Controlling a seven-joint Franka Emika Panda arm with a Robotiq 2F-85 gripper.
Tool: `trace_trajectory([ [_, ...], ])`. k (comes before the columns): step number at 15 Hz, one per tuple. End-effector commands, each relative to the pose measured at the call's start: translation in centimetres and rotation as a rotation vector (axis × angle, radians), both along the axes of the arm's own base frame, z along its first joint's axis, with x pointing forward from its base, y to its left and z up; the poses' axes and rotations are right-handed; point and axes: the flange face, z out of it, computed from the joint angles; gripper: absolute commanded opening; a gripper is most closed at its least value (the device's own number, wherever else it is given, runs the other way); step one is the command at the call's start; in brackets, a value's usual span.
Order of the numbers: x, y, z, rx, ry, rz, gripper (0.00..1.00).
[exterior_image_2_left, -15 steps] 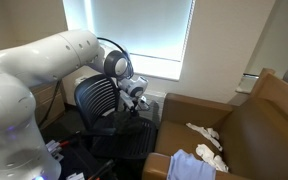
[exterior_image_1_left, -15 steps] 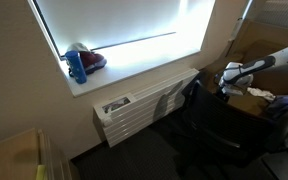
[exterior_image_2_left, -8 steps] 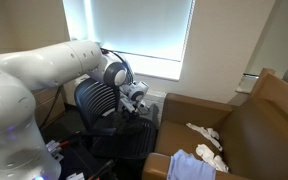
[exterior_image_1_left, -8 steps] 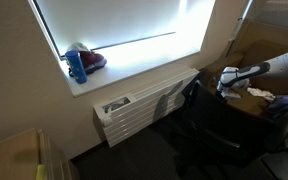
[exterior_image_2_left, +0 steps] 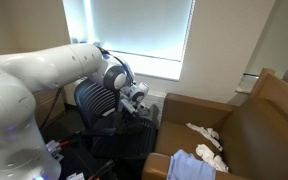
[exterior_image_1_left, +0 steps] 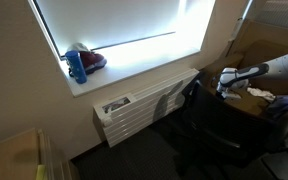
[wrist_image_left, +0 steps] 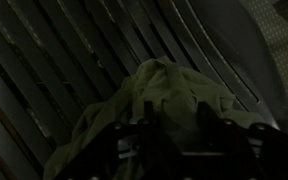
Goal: Put the grey t shirt on the armrest of the couch
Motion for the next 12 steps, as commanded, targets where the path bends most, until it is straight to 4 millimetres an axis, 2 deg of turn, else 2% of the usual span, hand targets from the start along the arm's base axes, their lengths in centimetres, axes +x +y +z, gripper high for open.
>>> trace_trajectory([
  [1,0.2,-0.3,0.3,0.018,0.010,0.017,0.18],
  [2,0.2,-0.4,0.3,0.018,0.010,0.013,0.09],
  [4,0.5,-0.6,0.4,0.026,0.002,0.002,0.00],
  [7,2.0,-1.2,2.0,0.067,-0.045,-0.028,0.00],
  [9,3.4,-1.4,4.8,0.027,-0.115,-0.056,0.00],
  [12,4.9,-2.7,10.3,-0.119,-0.239,-0.135,0.00],
])
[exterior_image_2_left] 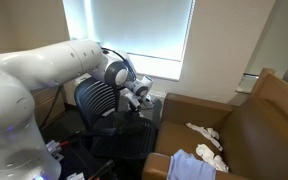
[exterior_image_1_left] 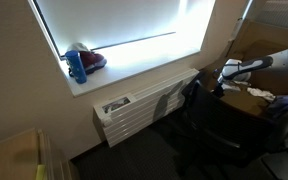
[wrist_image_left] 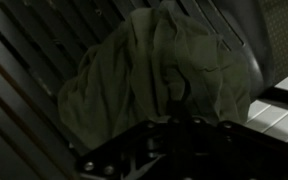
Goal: Put the grey t shirt on the armrest of the couch
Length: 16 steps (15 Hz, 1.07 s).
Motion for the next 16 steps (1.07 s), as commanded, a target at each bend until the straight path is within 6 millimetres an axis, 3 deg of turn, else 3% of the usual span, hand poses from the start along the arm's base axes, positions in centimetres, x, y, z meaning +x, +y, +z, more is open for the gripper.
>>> trace_trajectory([
  [1,0.9,-1.4,6.8,-0.137,-0.096,-0.113,0.00],
  [5,1.0,-2.8,12.2,-0.276,-0.175,-0.283,0.00],
  [9,-0.4,-2.6,17.1,-0.374,-0.258,-0.490,0.00],
  [13,-3.1,-1.4,20.8,-0.428,-0.336,-0.720,0.00],
  [15,-5.6,-1.3,21.8,-0.504,-0.333,-0.814,0.00],
  [16,-7.0,0.0,21.8,-0.460,-0.300,-0.715,0.00],
])
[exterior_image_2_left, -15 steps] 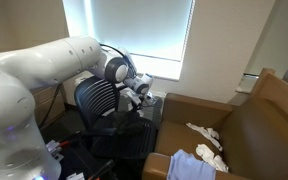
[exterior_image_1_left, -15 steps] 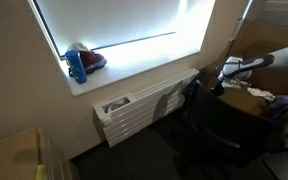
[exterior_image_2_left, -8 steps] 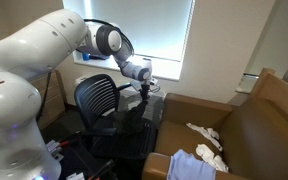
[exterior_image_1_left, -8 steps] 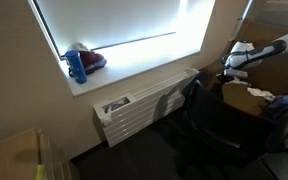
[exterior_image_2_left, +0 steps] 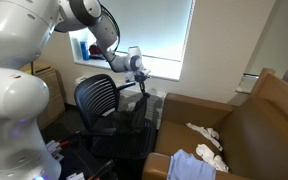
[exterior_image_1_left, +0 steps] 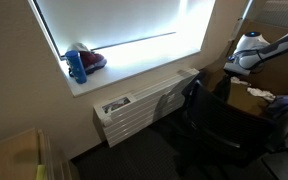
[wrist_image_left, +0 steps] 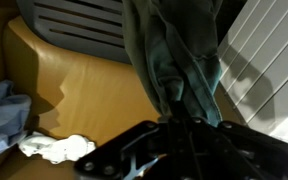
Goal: Put the grey t shirt on the armrest of the couch
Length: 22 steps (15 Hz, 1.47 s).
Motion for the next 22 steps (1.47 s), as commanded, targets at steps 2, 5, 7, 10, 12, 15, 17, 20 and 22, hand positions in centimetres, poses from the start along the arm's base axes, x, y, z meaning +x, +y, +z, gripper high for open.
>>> trace_trajectory([
  [2,-2.3,0.9,0.4,-0.005,0.026,0.007,0.01],
  [5,-2.9,0.8,0.3,-0.050,0.034,-0.031,0.00],
  [7,-2.9,-2.2,1.5,-0.126,-0.031,-0.134,0.00],
  [10,-5.8,-7.4,5.8,-0.190,-0.132,-0.276,0.00],
  [12,-7.5,-9.5,8.2,-0.228,-0.188,-0.392,0.00],
  [15,-10.8,-11.9,11.6,-0.246,-0.258,-0.569,0.00],
  [17,-13.6,-12.7,13.0,-0.253,-0.280,-0.695,0.00],
  [20,-18.2,-14.3,13.9,-0.300,-0.322,-0.875,0.00],
  [22,-15.9,-14.1,13.8,-0.317,-0.330,-0.839,0.01],
])
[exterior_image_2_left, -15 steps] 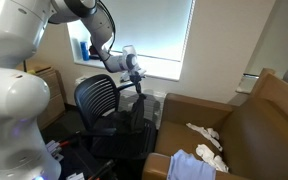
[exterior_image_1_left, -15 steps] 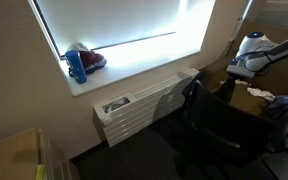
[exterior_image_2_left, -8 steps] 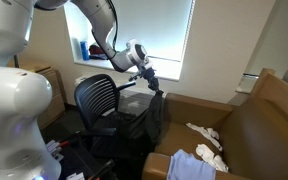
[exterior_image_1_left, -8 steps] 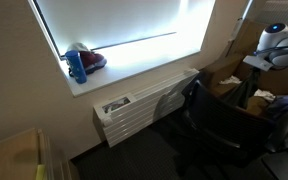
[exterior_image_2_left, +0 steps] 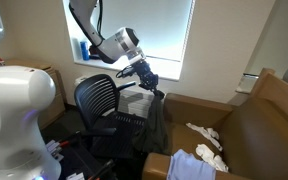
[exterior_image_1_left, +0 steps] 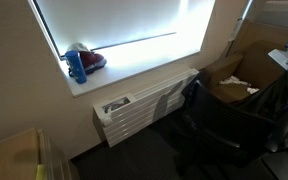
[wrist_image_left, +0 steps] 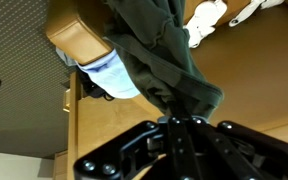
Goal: Put the grey t shirt on the armrest of the couch
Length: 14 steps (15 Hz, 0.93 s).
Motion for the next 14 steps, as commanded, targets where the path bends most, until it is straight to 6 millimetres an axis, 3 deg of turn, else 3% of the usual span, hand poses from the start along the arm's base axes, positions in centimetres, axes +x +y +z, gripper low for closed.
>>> trace_trajectory([
  [1,-0.8,-0.1,0.3,0.009,-0.009,-0.016,0.01],
  [3,-0.8,0.3,0.1,0.057,-0.030,0.028,0.00],
  [4,-0.3,-0.3,0.2,0.049,-0.060,-0.047,0.00],
  [5,-0.4,-2.2,0.9,0.017,-0.102,-0.146,0.00],
  [9,-4.8,-10.6,4.3,-0.008,-0.200,-0.362,0.00],
  [10,-5.5,-13.3,6.5,-0.006,-0.206,-0.421,0.00],
  [14,-11.9,-22.8,10.9,-0.009,-0.275,-0.677,0.00],
])
